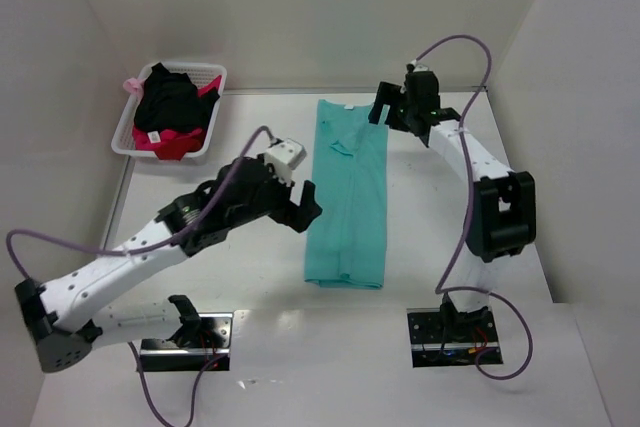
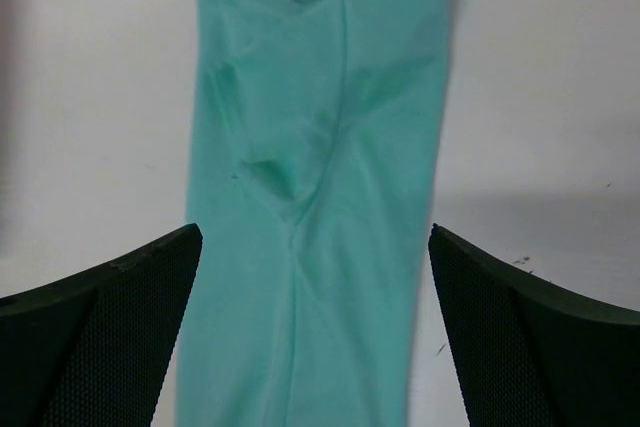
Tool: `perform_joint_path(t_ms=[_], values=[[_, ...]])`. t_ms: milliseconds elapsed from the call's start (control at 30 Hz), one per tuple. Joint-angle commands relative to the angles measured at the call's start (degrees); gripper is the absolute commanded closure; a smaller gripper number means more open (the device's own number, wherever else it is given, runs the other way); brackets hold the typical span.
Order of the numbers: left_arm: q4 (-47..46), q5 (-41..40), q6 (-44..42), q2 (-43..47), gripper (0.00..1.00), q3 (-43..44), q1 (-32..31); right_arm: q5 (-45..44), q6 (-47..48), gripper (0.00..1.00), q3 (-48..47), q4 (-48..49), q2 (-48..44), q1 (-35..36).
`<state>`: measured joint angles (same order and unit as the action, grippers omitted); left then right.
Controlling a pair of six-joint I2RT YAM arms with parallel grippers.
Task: Fold and stack the t-shirts
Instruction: Rotate the tshirt 90 degrees
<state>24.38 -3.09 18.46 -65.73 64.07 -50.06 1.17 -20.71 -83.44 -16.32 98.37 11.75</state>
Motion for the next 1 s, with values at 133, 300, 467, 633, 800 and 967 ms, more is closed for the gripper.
perform_joint_path(t_ms=[133,300,467,633,800,967], values=[[-3.99,-12.72,5.71,15.19,0.0,-4.48,0.14,0.68,2.34,0.0,-4.62,2.69,12.36,0.73],[-3.46,-12.73,7.29,18.36,0.0,-7.73,0.14,-2.3,3.57,0.0,-13.83,-0.02,21.92,1.26],[-4.86,-12.73,7.82,18.36,0.0,-8.79,0.14,-2.84,4.1,0.0,-19.03,-0.56,27.92,1.79],[-4.35,-13.34,7.29,18.36,0.0,-8.79,0.14,-2.84,4.1,0.0,-24.74,-3.1,33.8,2.31],[-4.34,-13.86,6.77,18.36,0.0,-8.27,0.14,-3.45,4.1,0.0,-30.36,-4.34,38.38,3.46],[-4.34,-13.17,7.29,17.14,0.0,-8.26,0.14,-3.45,4.1,0.0,-34.94,-6.26,42.25,4.51]])
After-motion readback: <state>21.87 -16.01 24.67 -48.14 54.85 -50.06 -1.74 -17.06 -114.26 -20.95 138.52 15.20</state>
